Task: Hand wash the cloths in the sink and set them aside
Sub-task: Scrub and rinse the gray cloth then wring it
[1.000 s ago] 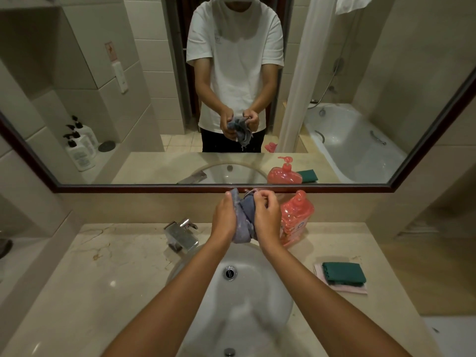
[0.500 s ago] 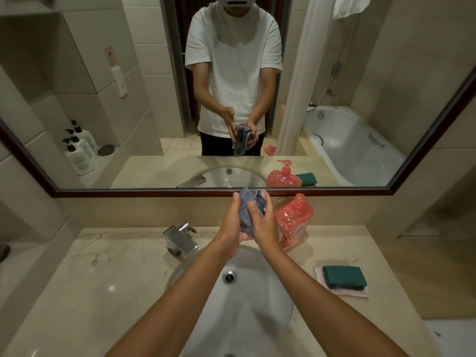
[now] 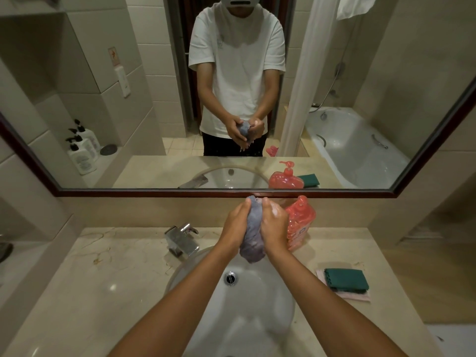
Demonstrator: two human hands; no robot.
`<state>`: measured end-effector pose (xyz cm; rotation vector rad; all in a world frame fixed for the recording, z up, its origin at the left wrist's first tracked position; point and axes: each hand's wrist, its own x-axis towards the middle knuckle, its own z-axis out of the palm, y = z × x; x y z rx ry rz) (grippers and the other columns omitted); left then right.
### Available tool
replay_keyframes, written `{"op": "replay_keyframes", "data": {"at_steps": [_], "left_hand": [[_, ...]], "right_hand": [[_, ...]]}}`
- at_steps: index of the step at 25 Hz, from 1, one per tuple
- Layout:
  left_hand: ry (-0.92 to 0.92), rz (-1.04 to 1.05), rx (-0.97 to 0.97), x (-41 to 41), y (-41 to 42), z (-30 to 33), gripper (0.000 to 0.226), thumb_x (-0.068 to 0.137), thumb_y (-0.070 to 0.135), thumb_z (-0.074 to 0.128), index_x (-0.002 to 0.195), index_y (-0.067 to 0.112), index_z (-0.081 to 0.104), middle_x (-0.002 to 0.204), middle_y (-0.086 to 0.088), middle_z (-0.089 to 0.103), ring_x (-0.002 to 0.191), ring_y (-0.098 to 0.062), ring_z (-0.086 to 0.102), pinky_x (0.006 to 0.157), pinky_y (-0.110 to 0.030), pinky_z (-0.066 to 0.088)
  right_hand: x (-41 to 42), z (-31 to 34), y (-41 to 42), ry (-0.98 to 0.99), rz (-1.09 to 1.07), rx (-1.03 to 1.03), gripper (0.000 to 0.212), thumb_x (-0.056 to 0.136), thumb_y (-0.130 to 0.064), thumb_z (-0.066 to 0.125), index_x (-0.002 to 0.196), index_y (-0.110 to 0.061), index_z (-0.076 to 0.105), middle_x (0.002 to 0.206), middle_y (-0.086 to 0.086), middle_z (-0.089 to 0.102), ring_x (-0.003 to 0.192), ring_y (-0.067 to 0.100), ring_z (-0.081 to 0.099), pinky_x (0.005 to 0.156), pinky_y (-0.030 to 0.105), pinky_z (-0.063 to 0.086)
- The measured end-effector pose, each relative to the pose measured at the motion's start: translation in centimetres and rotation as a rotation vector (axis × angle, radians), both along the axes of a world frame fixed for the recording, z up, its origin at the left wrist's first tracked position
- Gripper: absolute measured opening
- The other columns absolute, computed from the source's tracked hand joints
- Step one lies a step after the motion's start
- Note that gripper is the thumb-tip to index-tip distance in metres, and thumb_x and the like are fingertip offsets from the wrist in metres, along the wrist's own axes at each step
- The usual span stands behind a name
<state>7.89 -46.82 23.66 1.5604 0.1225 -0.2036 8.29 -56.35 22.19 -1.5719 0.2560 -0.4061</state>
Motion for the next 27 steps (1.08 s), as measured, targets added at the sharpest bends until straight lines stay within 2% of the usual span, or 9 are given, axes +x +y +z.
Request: {"op": "replay_keyframes", "data": {"at_steps": [3,6,10,12,16,18,20,24,27], "left_hand": [[0.003,0.068,-0.118,-0.3,-0.6,0.0,0.032,0.098,0.045,0.058,0.093,0.021,0.078,0.095,-0.007,0.078,0.092,-0.022,0.075,0.084,-0.037,0.059],[-0.029,0.222,-0.124,-0.4,-1.0,0.1,0.02,0.096,0.036,0.064,0.095,0.018,0.073,0.085,-0.003,0.078,0.081,-0.019,0.076,0.073,-0.033,0.059],[-0.145,0.423,-0.121,0.2,0.0,0.4,0.018,0.094,0.037,0.068,0.089,0.02,0.069,0.078,0.002,0.075,0.074,-0.009,0.073,0.064,-0.022,0.056],[-0.156,0.531,-0.174,0.5,0.6,0.9,0.022,0.098,0.038,0.062,0.088,0.019,0.068,0.076,0.003,0.073,0.074,-0.011,0.072,0.067,-0.027,0.059],[-0.172,0.532,-0.103,0.2,0.5,0.7,0.027,0.102,0.039,0.054,0.09,0.018,0.067,0.082,0.001,0.073,0.083,-0.019,0.073,0.076,-0.037,0.06],[-0.2,0.442,0.009,-0.3,0.7,0.0,0.025,0.103,0.039,0.052,0.106,0.019,0.065,0.096,0.001,0.072,0.092,-0.017,0.071,0.078,-0.034,0.059],[-0.206,0.344,0.037,-0.4,1.5,-0.5,0.02,0.103,0.034,0.052,0.117,0.023,0.061,0.103,0.007,0.069,0.092,-0.009,0.069,0.07,-0.022,0.056],[-0.077,0.222,-0.095,0.4,2.8,0.5,0.017,0.1,0.032,0.054,0.107,0.028,0.069,0.102,-0.001,0.074,0.091,-0.014,0.072,0.068,-0.024,0.054],[-0.042,0.124,-0.062,0.3,2.6,1.2,0.025,0.096,0.042,0.061,0.085,0.023,0.074,0.084,-0.001,0.077,0.077,-0.012,0.073,0.063,-0.023,0.053]], "right_hand": [[0.4,0.8,-0.1,0.14,-0.042,0.104,0.037,0.102,-0.033,0.056,0.073,-0.016,0.07,0.071,0.002,0.073,0.072,0.018,0.072,0.064,0.028,0.055],[0.2,1.5,0.3,0.259,0.005,0.07,0.047,0.105,-0.047,0.042,0.077,-0.021,0.07,0.078,0.001,0.074,0.077,0.018,0.071,0.069,0.032,0.055],[-1.3,1.1,0.7,0.201,0.172,0.174,0.03,0.104,-0.044,0.045,0.127,-0.027,0.054,0.117,-0.001,0.066,0.101,0.009,0.067,0.084,0.028,0.056],[-2.3,0.3,0.8,0.157,0.268,0.27,0.037,0.102,-0.039,0.053,0.137,-0.028,0.046,0.125,-0.005,0.062,0.103,-0.001,0.067,0.082,0.02,0.056],[-3.7,-0.5,2.6,0.177,0.36,0.445,0.068,0.089,-0.055,0.054,0.15,-0.031,0.041,0.14,-0.001,0.058,0.124,0.015,0.061,0.104,0.044,0.052],[-3.8,-0.6,3.0,0.148,0.24,0.498,0.049,0.098,-0.044,0.056,0.144,-0.031,0.049,0.137,0.002,0.061,0.12,0.015,0.064,0.1,0.04,0.055],[-3.5,-0.3,2.3,0.116,0.127,0.388,0.031,0.101,-0.028,0.058,0.132,-0.03,0.059,0.129,0.002,0.065,0.111,0.011,0.068,0.09,0.034,0.059],[-2.5,0.8,0.2,0.063,0.052,0.128,0.018,0.096,-0.016,0.065,0.112,-0.014,0.074,0.105,0.002,0.074,0.1,0.017,0.07,0.092,0.041,0.058],[-2.3,2.0,0.2,0.04,-0.003,-0.105,0.025,0.098,-0.025,0.061,0.083,-0.015,0.078,0.071,-0.004,0.072,0.07,0.011,0.066,0.068,0.03,0.054]]}}
